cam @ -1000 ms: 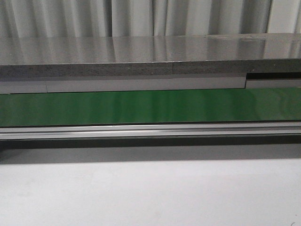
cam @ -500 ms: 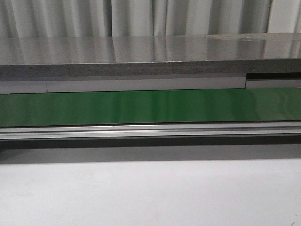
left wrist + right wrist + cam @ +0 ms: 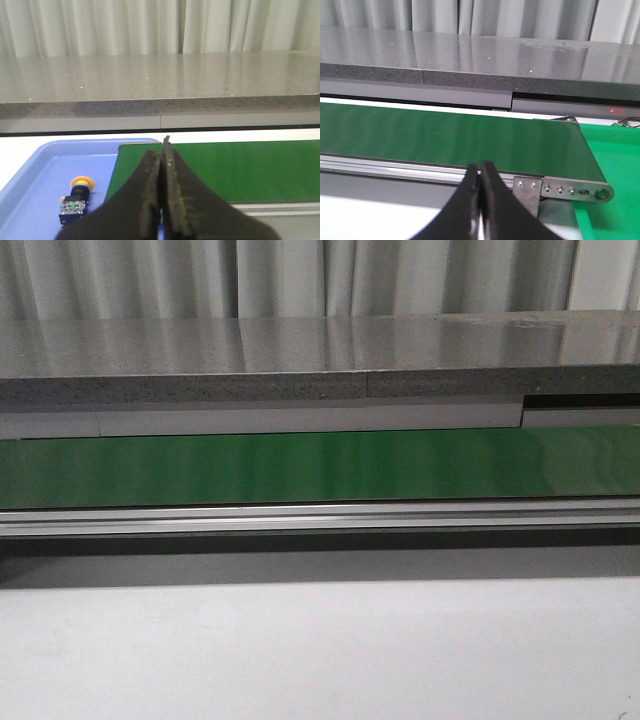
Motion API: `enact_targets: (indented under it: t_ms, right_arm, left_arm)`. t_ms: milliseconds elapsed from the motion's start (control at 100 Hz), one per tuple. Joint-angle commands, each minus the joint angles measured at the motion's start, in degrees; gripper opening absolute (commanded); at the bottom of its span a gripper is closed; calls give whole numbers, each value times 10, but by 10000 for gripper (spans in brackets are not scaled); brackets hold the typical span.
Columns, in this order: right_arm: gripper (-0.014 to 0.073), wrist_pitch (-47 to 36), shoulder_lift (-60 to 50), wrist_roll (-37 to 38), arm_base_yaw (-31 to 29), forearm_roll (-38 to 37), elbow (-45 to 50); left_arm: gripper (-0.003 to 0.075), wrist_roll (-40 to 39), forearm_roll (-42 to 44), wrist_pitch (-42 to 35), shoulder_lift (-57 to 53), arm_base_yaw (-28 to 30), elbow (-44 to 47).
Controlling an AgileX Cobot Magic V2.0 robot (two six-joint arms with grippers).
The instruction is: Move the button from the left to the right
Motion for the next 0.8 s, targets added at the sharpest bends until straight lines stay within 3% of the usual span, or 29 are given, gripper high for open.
enact_targets:
  t_ms: [0, 380, 790]
  right_arm:
    - [-67, -43, -11, -1, 1, -6, -9]
    - [-67, -43, -11, -1, 1, -6, -9]
    - [-67, -43, -11, -1, 1, -6, -9]
  left_arm:
    - [-20, -6, -24, 3, 56, -5, -64]
    - [-20, -6, -28, 217, 306, -5, -266]
    - [-20, -6, -30, 244, 400, -5, -299]
